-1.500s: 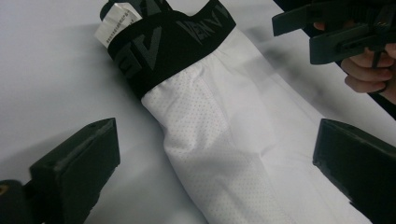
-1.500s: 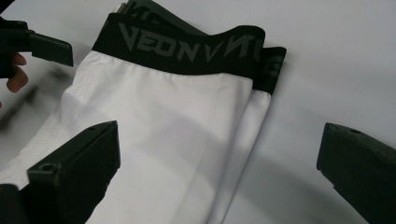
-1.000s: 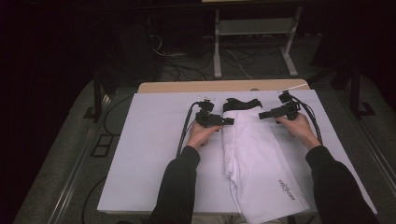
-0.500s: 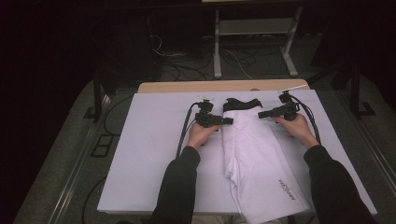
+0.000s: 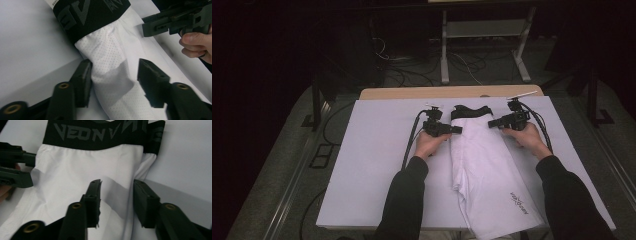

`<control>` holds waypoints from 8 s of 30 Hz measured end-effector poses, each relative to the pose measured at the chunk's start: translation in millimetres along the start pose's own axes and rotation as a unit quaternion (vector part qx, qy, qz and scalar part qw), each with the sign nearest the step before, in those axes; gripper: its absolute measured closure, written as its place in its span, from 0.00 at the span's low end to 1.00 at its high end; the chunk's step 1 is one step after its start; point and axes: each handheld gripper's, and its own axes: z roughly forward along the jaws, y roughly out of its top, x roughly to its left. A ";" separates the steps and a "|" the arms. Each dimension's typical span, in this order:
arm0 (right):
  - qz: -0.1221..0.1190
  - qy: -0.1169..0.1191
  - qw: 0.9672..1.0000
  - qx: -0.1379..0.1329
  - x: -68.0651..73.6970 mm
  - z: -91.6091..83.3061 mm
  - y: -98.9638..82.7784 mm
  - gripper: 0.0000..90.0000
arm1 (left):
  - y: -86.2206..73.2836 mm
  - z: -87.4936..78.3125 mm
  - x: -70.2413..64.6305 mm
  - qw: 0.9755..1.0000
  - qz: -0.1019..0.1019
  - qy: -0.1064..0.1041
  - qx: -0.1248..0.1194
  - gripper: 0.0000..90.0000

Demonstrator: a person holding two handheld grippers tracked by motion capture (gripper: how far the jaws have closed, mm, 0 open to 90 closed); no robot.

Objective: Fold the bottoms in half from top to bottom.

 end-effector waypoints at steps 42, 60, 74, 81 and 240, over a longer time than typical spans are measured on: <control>-0.046 0.030 0.997 -0.061 13.8 -27.7 -10.4 0.97 | 10.8 -16.6 -27.1 0.999 0.042 -0.001 -0.016 0.98; -0.062 0.052 0.994 -0.076 22.3 -44.3 -22.3 0.97 | 5.5 -29.6 -46.6 0.998 0.052 -0.011 -0.024 0.97; -0.081 0.064 0.991 -0.084 33.5 -64.6 -38.0 0.97 | -10.5 -42.6 -64.1 0.997 0.067 -0.025 -0.033 0.97; -0.079 0.068 0.991 -0.084 33.7 -65.7 -47.8 0.97 | -19.3 -45.5 -74.4 0.996 0.073 -0.040 -0.034 0.97; -0.102 0.130 0.986 -0.003 59.0 -85.6 -97.4 0.92 | -119.0 -45.1 -144.5 0.986 0.111 -0.094 0.086 0.55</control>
